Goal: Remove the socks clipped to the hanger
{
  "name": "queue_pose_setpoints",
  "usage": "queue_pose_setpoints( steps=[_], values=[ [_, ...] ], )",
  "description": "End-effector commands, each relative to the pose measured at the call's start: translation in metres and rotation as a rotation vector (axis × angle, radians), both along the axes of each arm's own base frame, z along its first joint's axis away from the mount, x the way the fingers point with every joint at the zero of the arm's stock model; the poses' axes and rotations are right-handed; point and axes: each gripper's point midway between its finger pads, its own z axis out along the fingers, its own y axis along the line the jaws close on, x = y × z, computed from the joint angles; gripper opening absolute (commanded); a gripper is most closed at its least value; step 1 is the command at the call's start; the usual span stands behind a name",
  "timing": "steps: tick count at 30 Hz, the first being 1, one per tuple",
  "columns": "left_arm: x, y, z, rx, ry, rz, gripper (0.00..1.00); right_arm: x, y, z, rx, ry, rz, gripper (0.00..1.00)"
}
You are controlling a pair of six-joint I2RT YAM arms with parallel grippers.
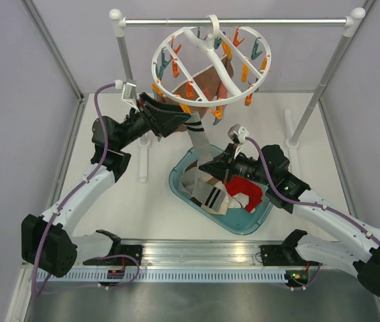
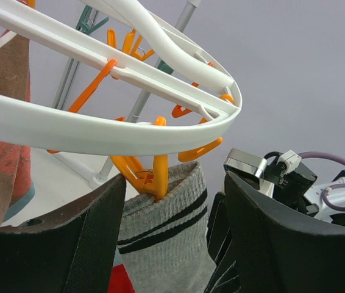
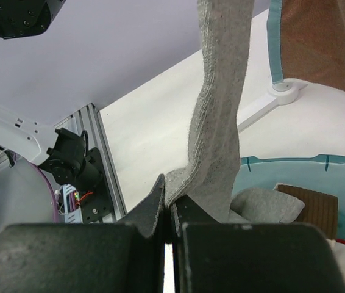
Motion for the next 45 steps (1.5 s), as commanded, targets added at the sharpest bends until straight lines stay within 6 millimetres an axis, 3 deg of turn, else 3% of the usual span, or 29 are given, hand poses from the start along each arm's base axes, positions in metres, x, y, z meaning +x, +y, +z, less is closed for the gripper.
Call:
queue_pose_setpoints(
  steps=[1,12,30,36,45],
  values=[
    [0.002,0.004,0.028,0.001,-0.113,0.089,0.70,-0.001,0.001,0.014,0.035,-0.026,0.014,0.01],
    [0.016,0.005,0.014,0.022,-0.084,0.140,0.69,-0.007,-0.003,0.021,0.041,-0.037,0.019,0.01],
    [0.019,-0.003,0.026,-0.013,-0.090,0.132,0.63,-0.009,-0.002,0.022,0.042,-0.030,0.031,0.01],
    [0.020,-0.003,0.028,-0.021,-0.089,0.138,0.47,-0.010,-0.003,0.020,0.040,-0.025,0.033,0.01],
    [0.020,-0.003,0.026,-0.016,-0.079,0.144,0.10,-0.009,-0.010,0.007,0.018,-0.012,-0.006,0.01]
  ],
)
